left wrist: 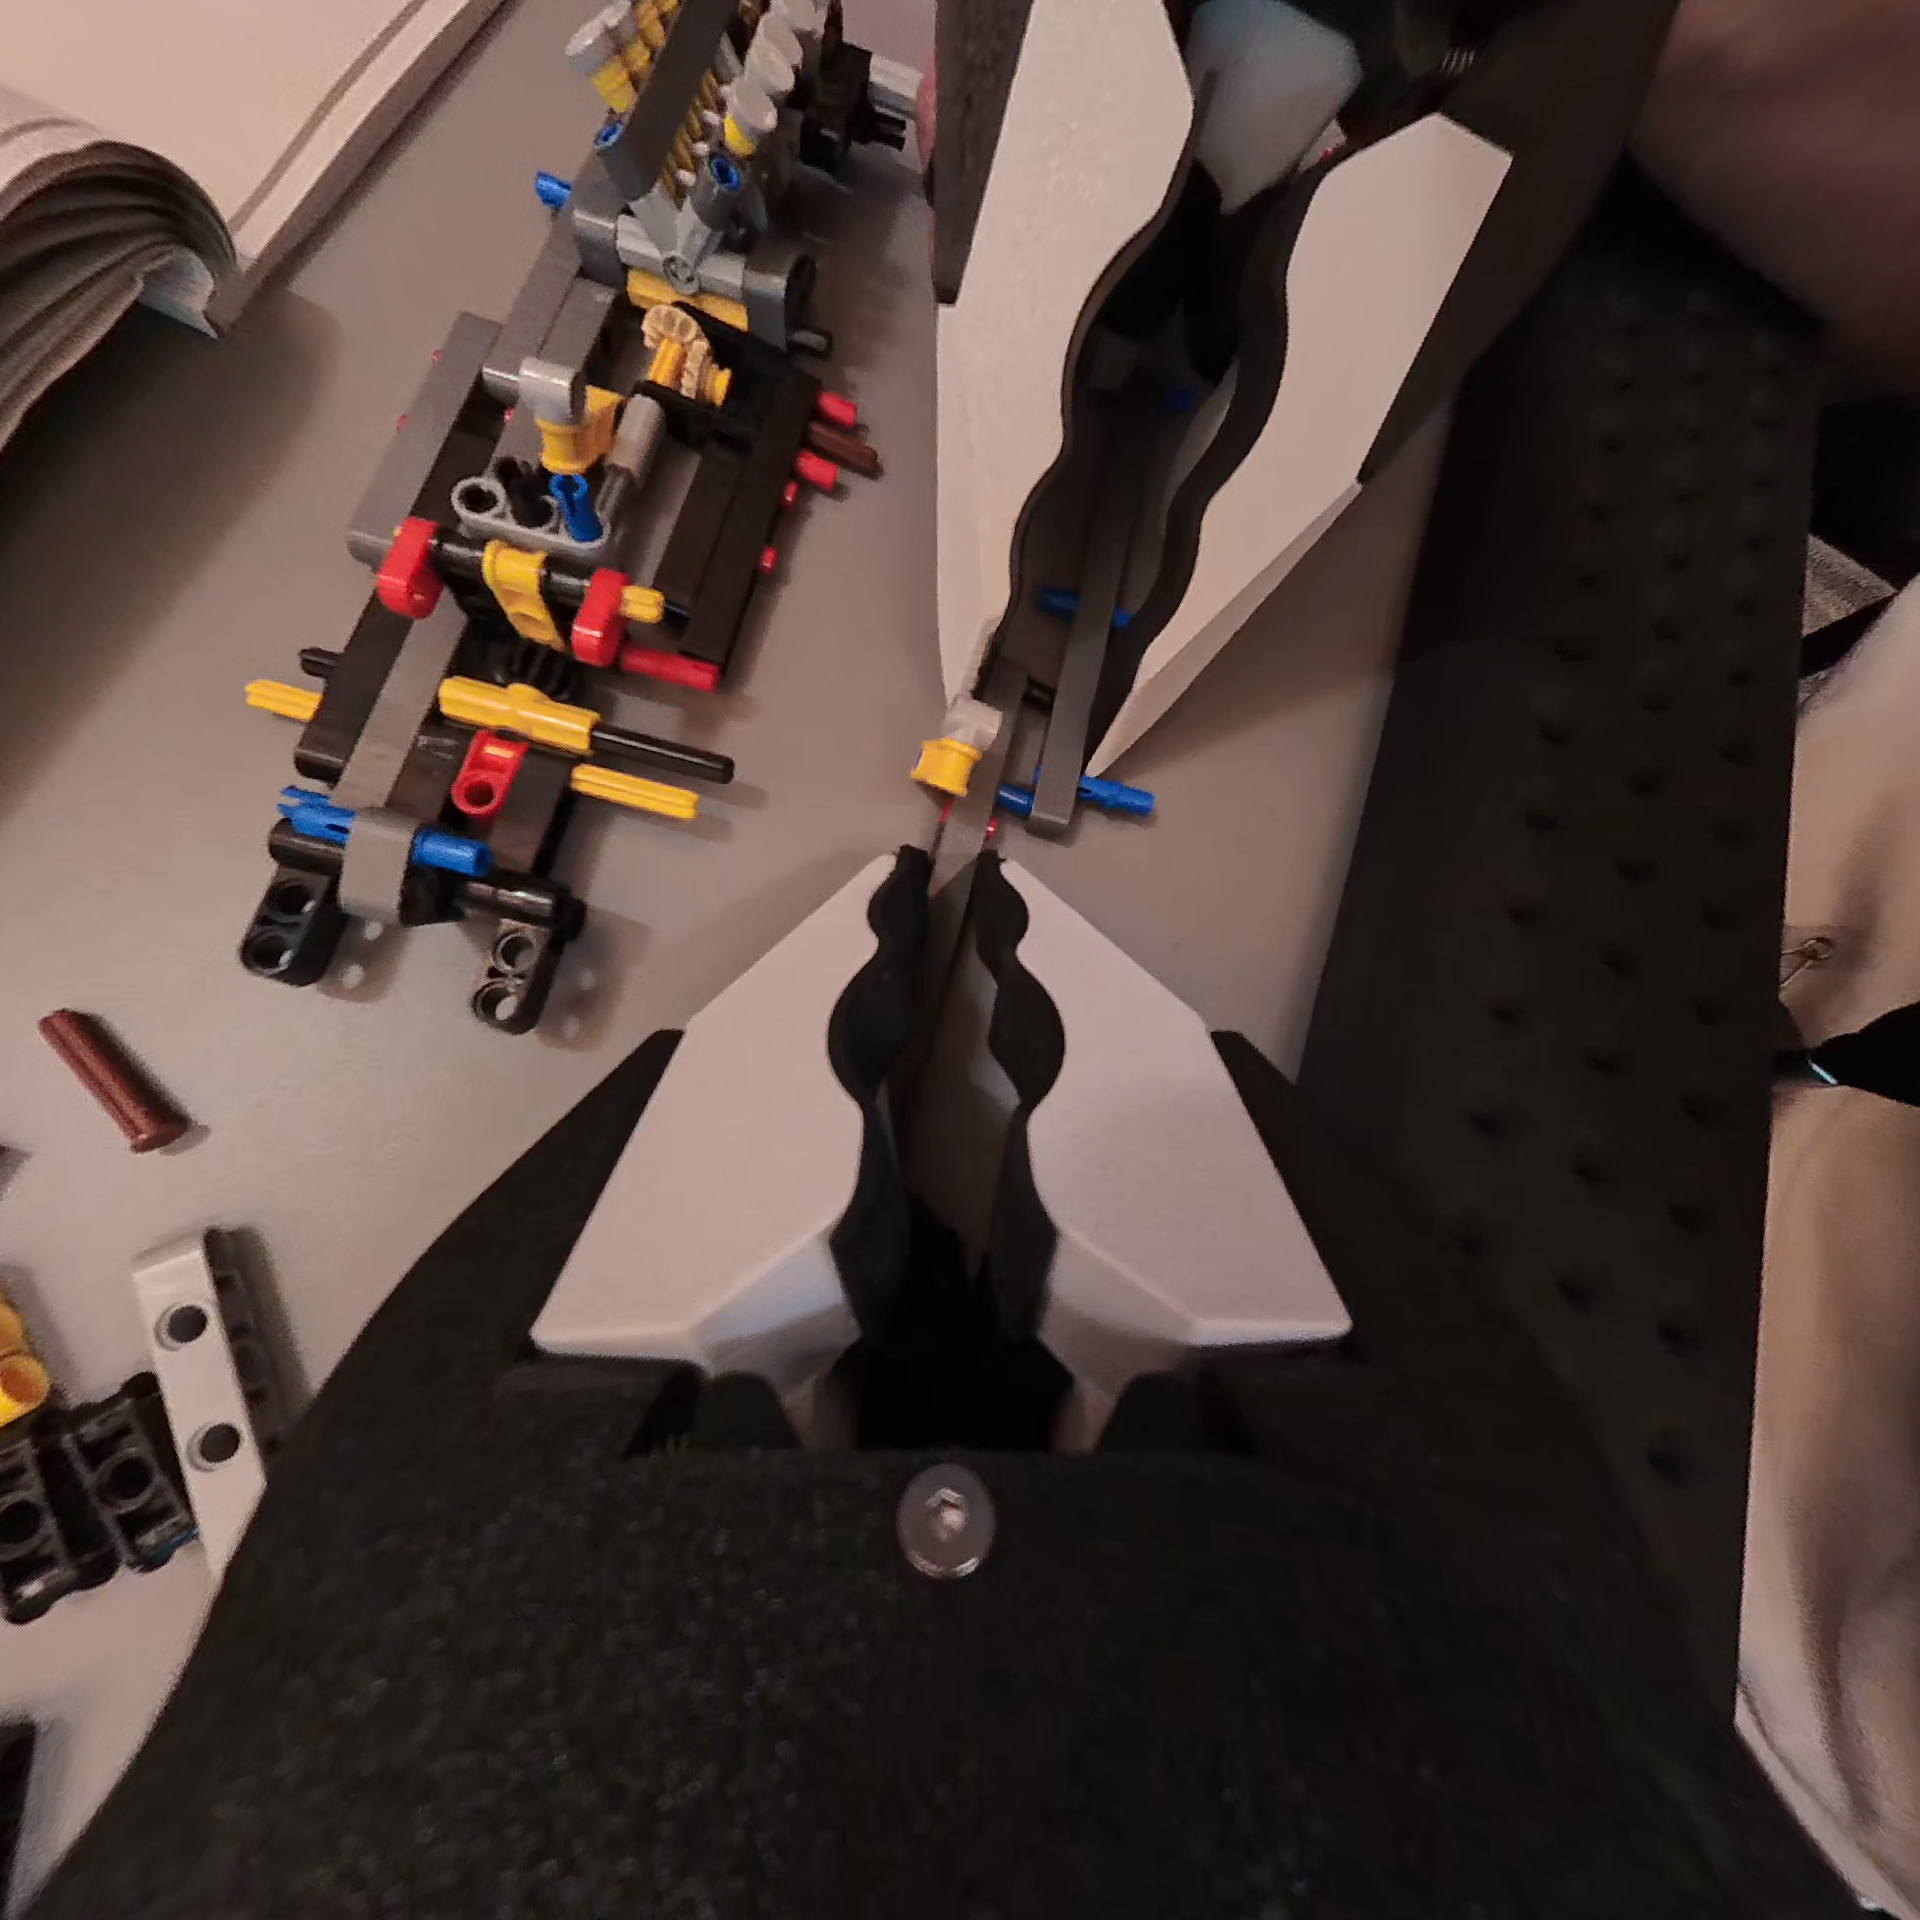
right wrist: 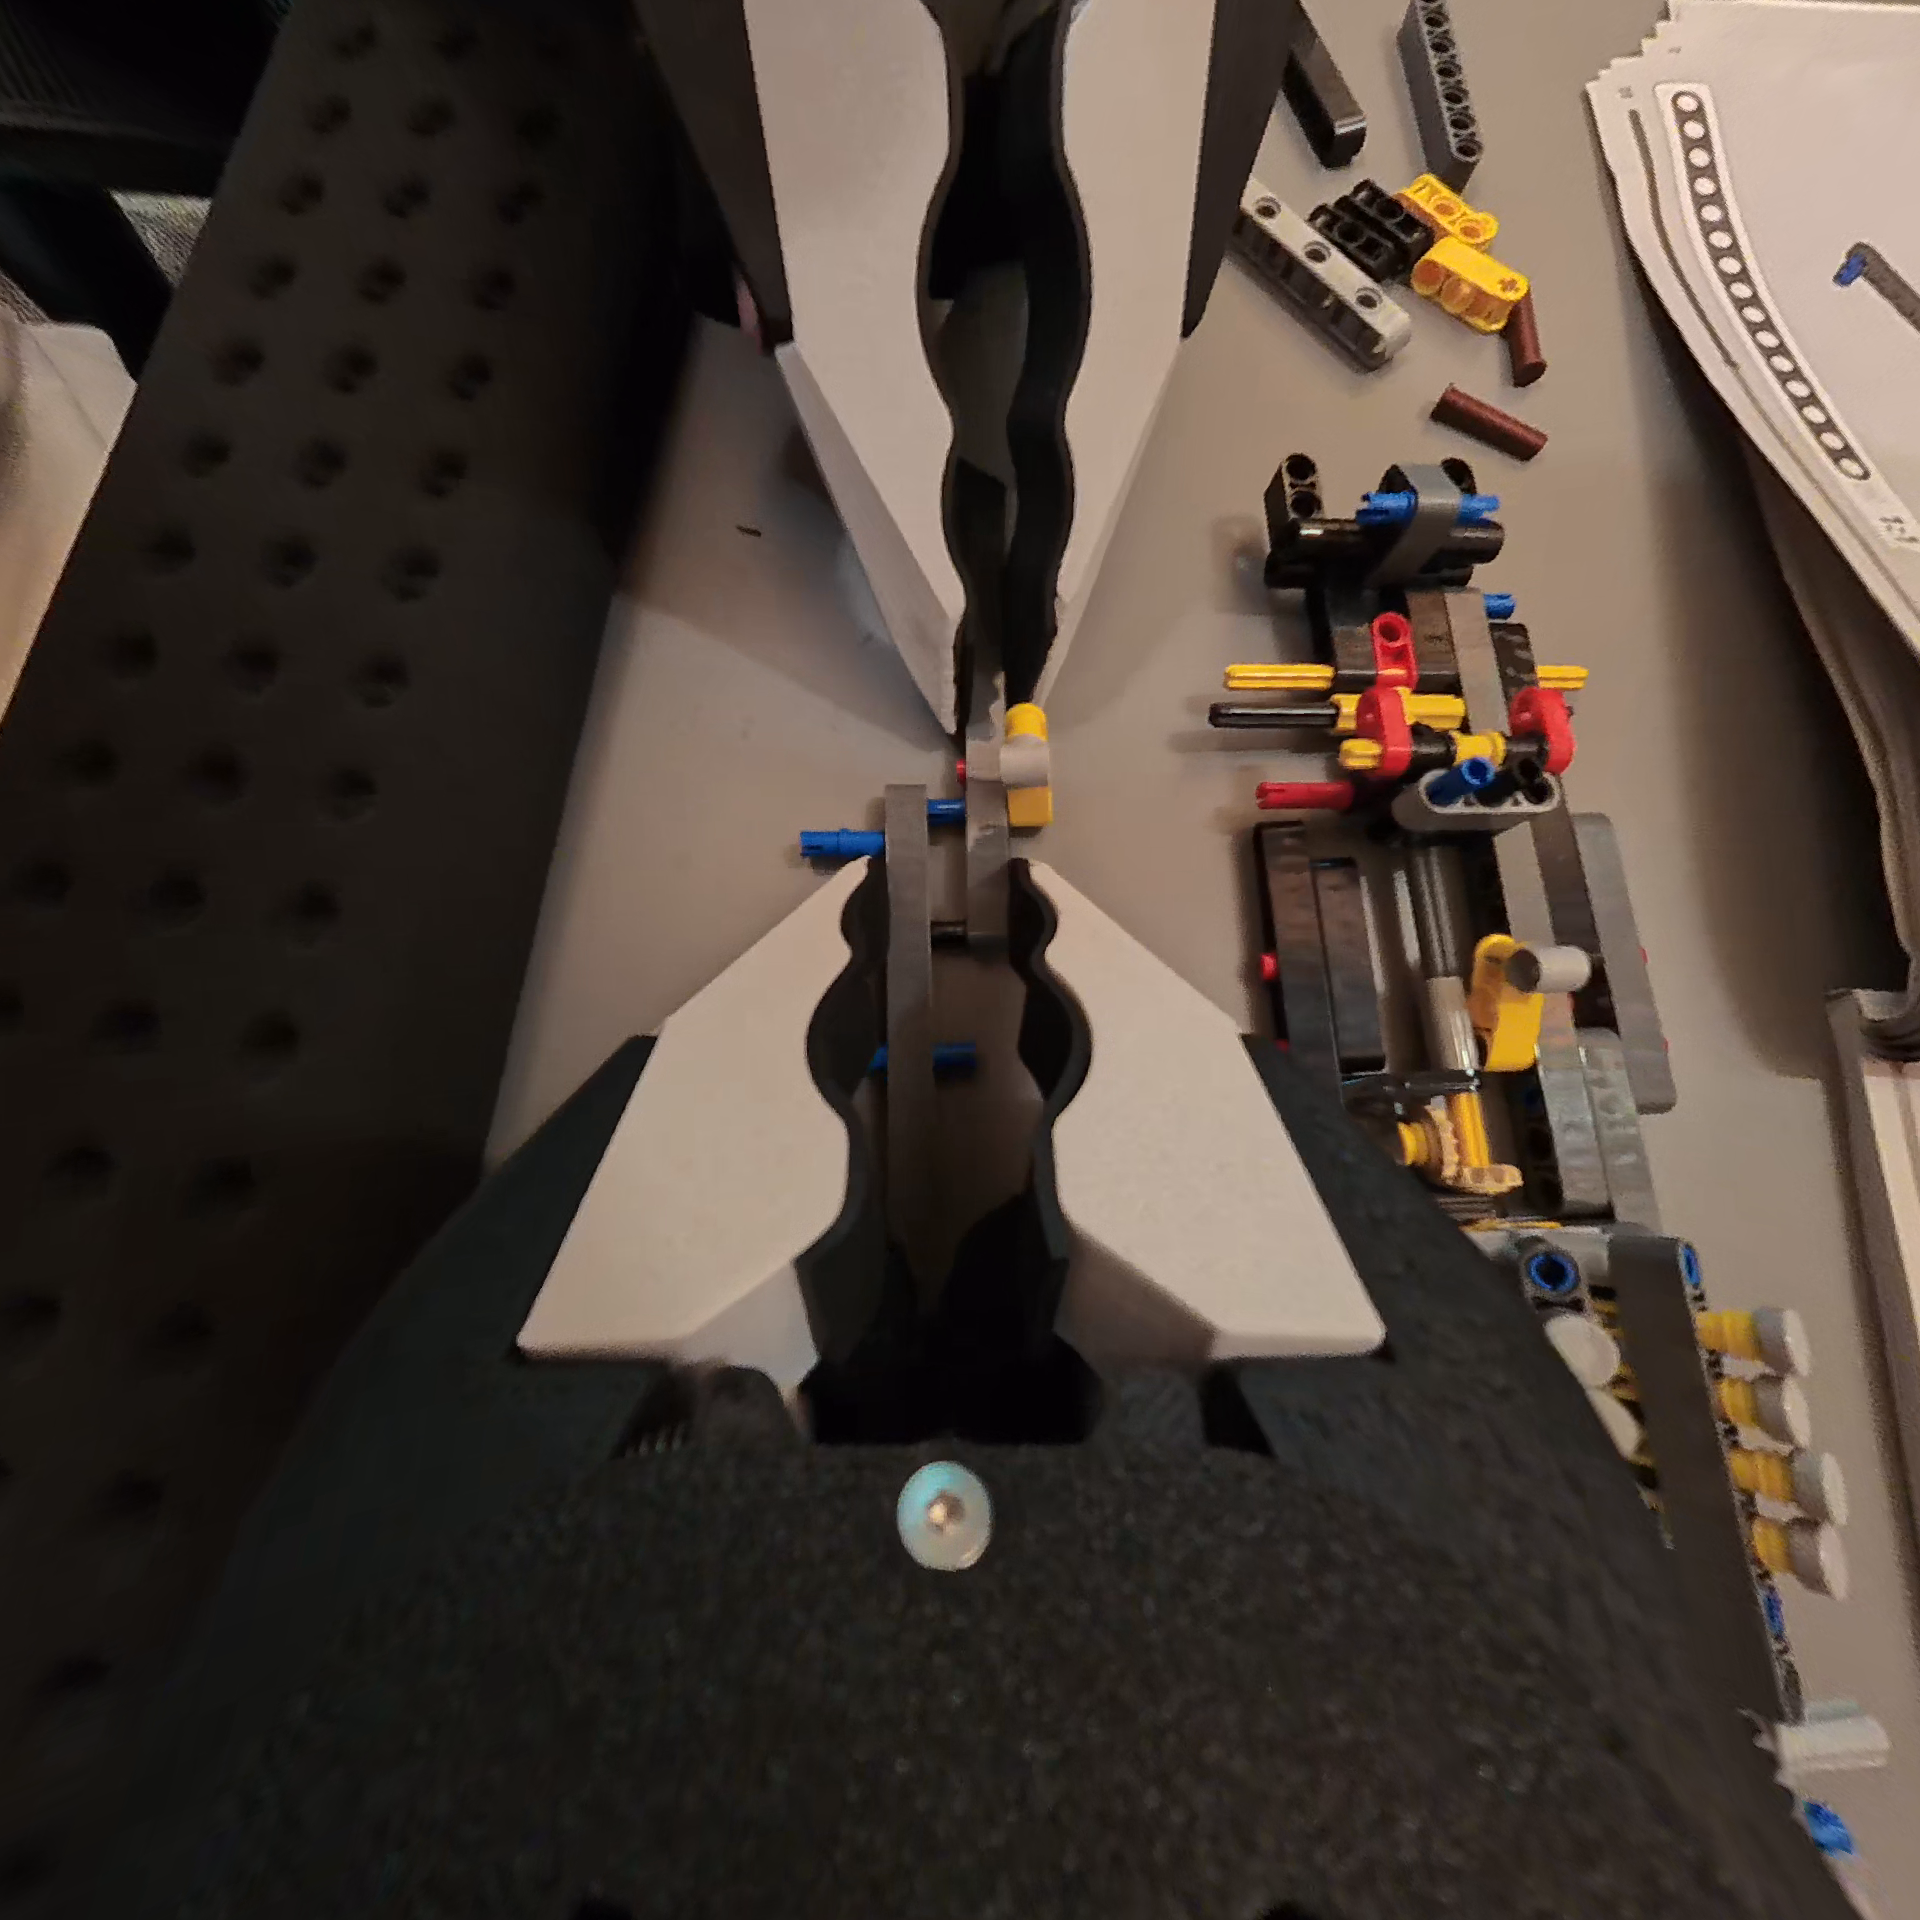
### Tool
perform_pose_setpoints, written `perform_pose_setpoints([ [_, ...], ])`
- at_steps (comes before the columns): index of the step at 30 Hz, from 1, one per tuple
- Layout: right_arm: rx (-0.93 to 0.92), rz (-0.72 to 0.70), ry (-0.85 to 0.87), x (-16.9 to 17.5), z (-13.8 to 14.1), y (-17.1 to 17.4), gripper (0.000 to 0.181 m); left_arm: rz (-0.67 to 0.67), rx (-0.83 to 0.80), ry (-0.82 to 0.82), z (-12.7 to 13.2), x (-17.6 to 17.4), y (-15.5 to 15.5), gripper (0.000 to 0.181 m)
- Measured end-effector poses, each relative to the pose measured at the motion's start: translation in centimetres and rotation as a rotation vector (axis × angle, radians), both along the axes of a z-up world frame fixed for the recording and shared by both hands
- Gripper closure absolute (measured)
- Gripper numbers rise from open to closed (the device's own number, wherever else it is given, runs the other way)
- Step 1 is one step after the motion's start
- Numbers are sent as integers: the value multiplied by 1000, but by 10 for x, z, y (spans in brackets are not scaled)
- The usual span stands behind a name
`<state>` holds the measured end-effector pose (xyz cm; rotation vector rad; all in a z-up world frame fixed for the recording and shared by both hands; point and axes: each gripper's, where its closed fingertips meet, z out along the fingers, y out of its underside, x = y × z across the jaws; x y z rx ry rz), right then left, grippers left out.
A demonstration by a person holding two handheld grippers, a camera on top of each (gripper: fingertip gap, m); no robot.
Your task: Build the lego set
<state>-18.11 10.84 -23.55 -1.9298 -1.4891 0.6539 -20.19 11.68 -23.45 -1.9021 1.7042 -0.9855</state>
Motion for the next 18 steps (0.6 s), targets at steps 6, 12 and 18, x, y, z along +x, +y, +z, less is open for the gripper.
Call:
perform_pose_setpoints([
  [6,13,-56,-53,-1,1,1,158,14,-15,-11,1,0,1,173],
  [12,14,-90,-76,3,0,4,152,18,-35,-23,2,0,1,173],
  [18,-23,-90,21,7,12,3,149,29,-13,-19,2,0,2,173],
])
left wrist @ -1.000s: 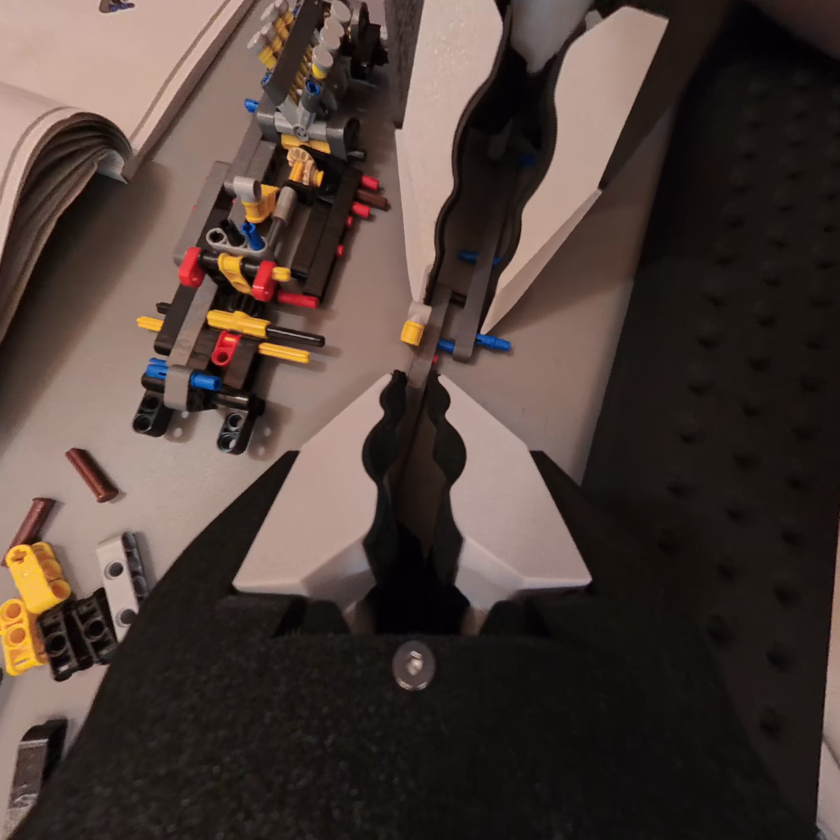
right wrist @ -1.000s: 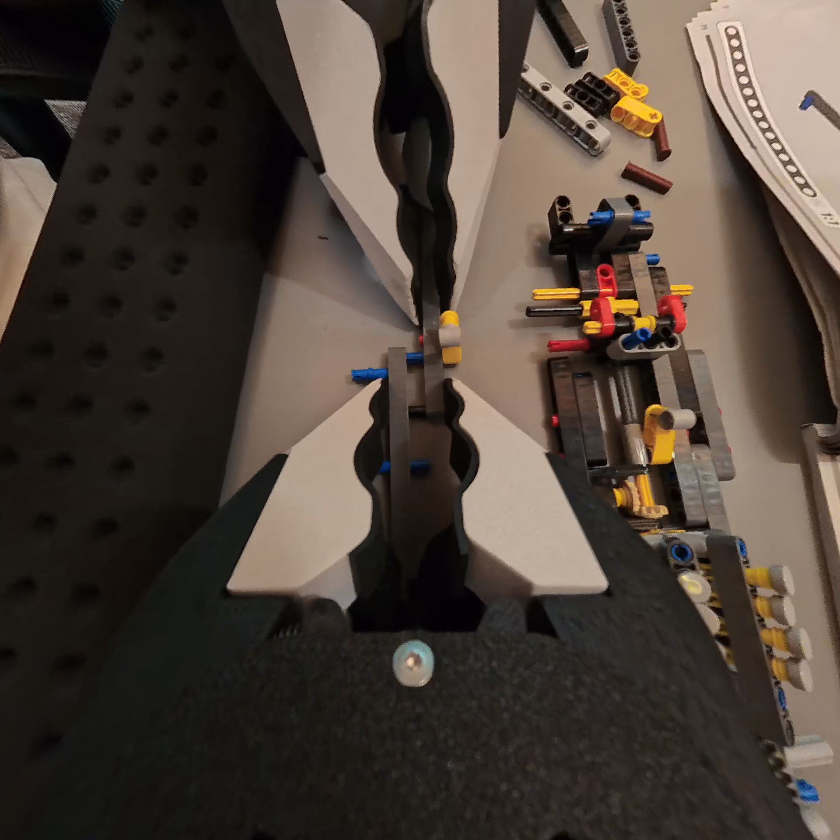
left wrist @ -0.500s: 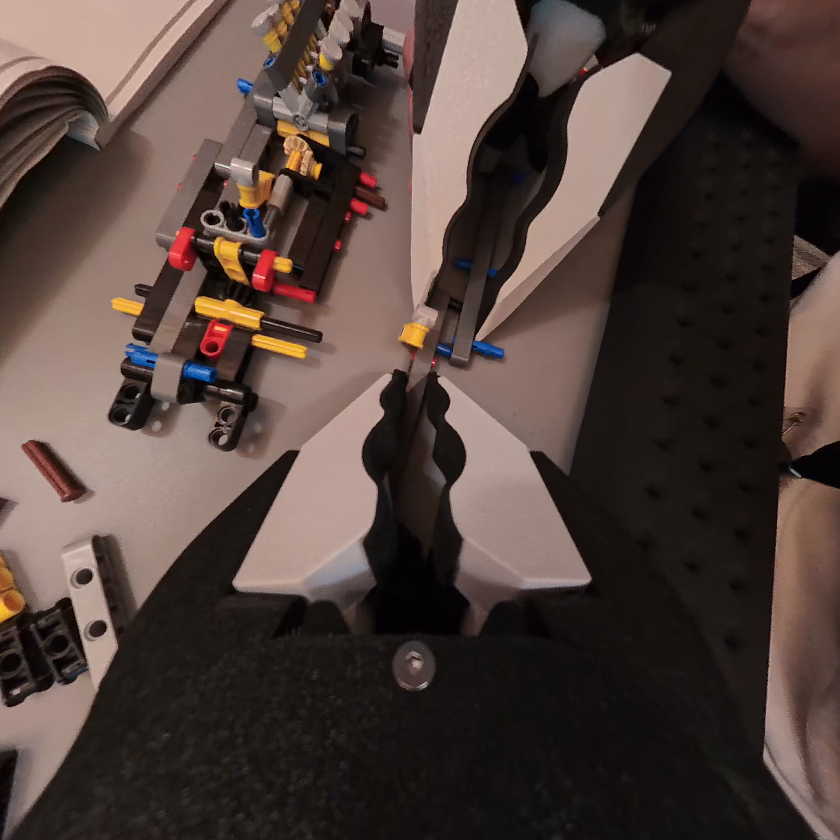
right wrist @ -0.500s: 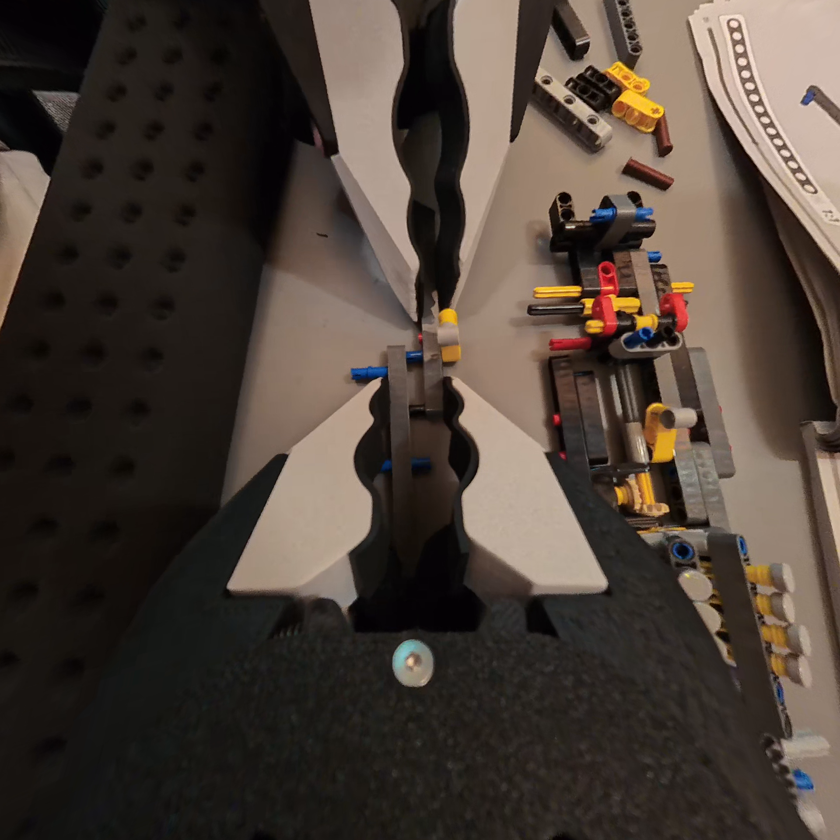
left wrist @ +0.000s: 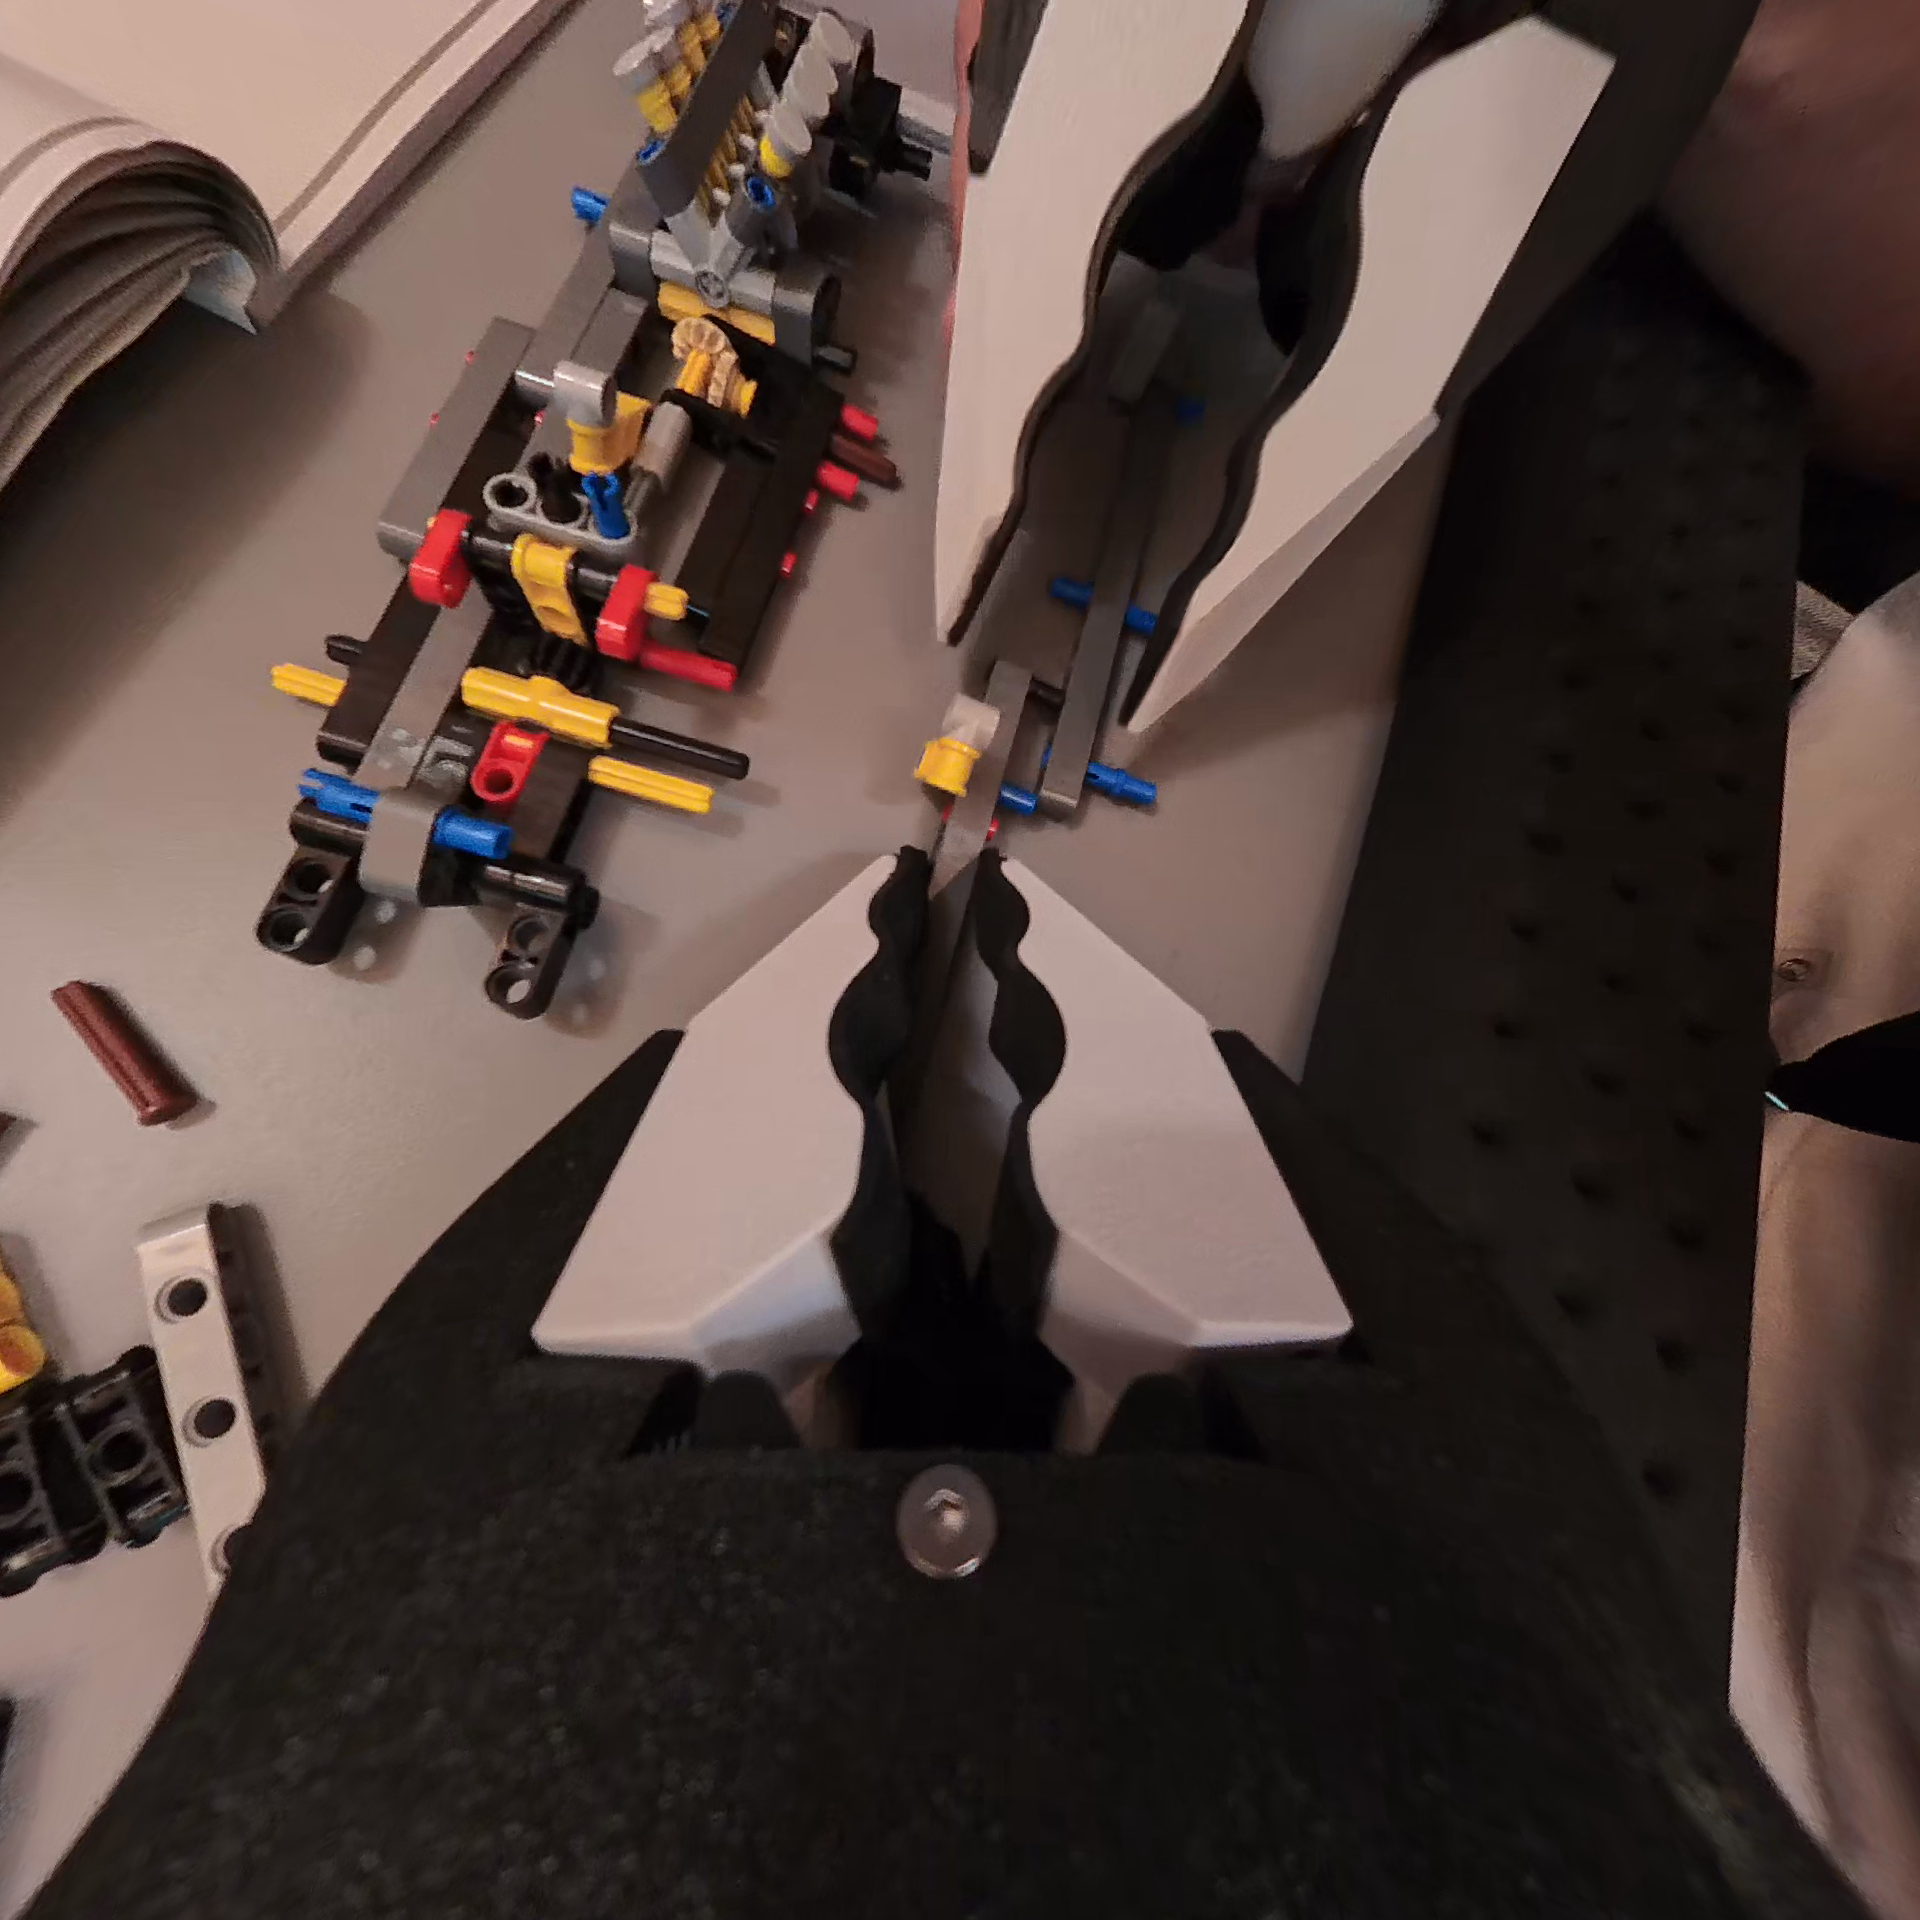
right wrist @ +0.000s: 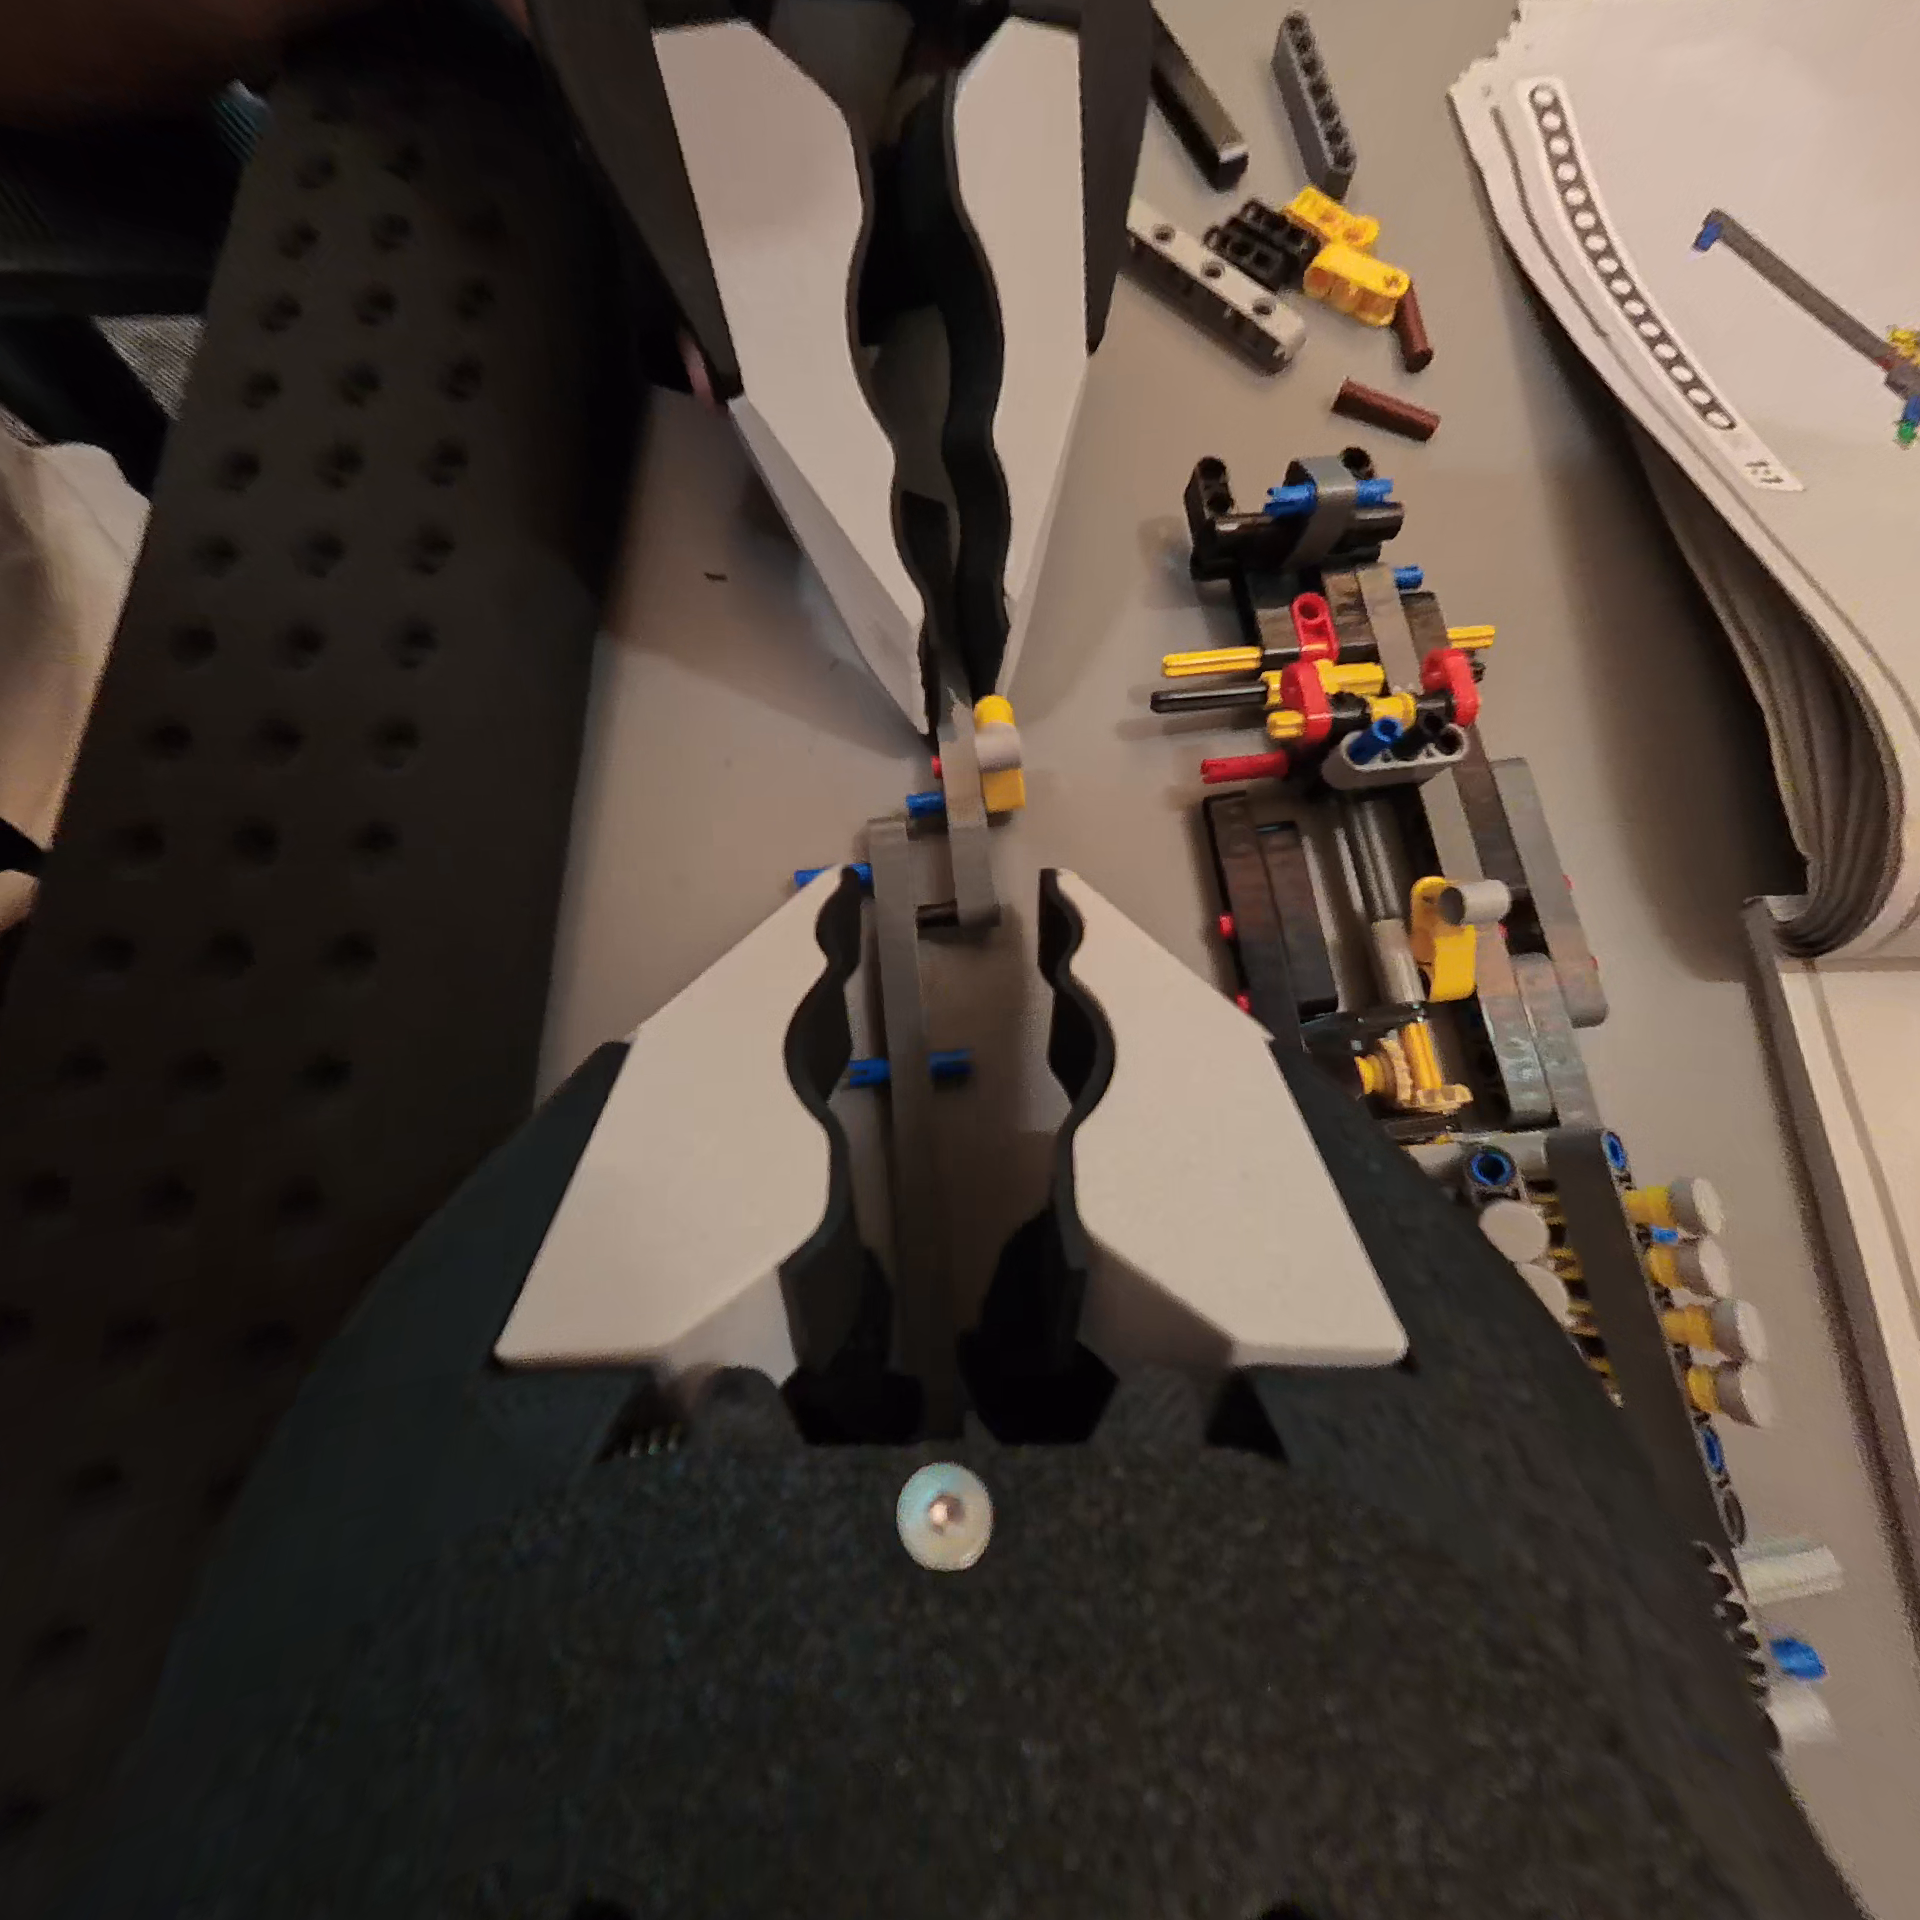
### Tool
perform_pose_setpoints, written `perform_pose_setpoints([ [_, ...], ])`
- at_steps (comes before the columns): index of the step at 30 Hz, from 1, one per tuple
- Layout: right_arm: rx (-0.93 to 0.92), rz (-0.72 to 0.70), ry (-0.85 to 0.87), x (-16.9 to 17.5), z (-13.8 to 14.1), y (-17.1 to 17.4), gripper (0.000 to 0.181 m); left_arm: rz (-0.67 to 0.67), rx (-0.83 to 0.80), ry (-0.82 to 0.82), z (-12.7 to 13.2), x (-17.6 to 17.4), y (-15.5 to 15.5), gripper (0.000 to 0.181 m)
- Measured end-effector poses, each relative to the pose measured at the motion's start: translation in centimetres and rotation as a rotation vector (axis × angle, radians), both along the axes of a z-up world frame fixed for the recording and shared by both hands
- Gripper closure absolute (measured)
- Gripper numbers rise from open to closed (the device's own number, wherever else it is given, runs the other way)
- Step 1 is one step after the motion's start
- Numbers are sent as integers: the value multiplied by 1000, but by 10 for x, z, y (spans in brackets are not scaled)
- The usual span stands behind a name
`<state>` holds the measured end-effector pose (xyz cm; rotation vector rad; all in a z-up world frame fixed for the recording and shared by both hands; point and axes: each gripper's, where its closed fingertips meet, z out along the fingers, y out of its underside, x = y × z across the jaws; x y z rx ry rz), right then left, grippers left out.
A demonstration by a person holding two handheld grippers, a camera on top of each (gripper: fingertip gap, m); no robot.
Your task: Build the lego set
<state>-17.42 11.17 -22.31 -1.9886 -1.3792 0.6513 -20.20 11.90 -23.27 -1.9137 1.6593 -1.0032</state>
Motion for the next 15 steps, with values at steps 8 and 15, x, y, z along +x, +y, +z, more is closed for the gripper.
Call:
perform_pose_setpoints([
  [8,6,40,-129,20,-10,-12,166,7,64,16,-2,1,0,173],
  [15,16,76,-145,14,-13,-16,175,-5,87,17,-2,3,-2,173],
])
